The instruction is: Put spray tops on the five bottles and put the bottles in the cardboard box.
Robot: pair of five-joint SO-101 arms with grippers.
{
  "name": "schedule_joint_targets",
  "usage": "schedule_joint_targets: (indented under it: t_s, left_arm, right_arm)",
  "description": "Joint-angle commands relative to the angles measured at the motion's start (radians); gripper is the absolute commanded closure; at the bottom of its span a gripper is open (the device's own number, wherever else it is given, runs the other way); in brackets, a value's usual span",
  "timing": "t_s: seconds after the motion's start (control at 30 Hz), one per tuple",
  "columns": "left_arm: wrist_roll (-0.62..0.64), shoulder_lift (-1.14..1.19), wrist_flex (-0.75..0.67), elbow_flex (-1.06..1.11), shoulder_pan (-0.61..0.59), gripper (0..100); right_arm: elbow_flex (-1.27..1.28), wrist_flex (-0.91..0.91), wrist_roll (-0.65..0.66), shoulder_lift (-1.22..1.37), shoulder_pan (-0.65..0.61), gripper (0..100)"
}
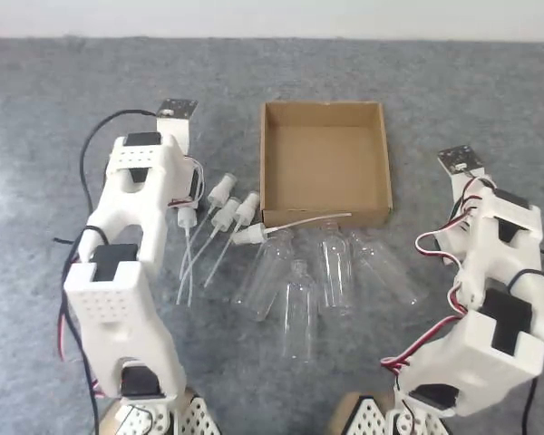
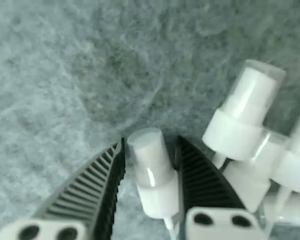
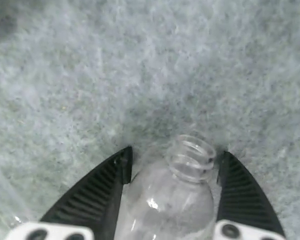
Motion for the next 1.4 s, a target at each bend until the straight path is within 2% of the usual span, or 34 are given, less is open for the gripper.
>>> schedule_joint_targets:
  t_s: [0.0,0.07,0.33,0.57,0.7,0.83,1.1,1.17,1.37]
  left_arm:
    - [0.008,-0.008,0.005,-0.028,-0.008,96]
    - [0.008,-0.025,0.005,-0.03,-0.003,99]
    - [0.015,-0.264,0.015,-0.025,-0.009,99]
    - [0.055,-0.566,0.115,-0.024,-0.003,99]
    - [0.057,-0.733,0.187,-0.001,0.002,99]
    - [0.057,-0.921,0.187,0.145,0.002,99]
    - [0.052,-1.237,0.028,0.499,0.002,99]
    - [0.051,-1.267,0.025,0.522,0.002,99]
    - [0.051,-1.275,0.02,0.526,0.002,99]
  right_arm:
    - [-0.044,0.028,0.025,-0.015,0.027,74.9]
    - [-0.048,0.027,0.023,-0.019,0.038,74.8]
    - [-0.051,0.102,0.021,-0.186,0.041,74.5]
    - [-0.049,0.166,0.021,-0.292,0.041,66.4]
    - [-0.046,0.171,0.026,-0.294,0.05,66.8]
    - [0.034,0.163,0.028,-0.294,0.058,66.9]
    - [0.153,0.03,0.021,-0.292,0.058,67.4]
    - [0.158,0.027,0.02,-0.292,0.058,72.1]
    - [0.15,0.022,0.02,-0.294,0.056,95.7]
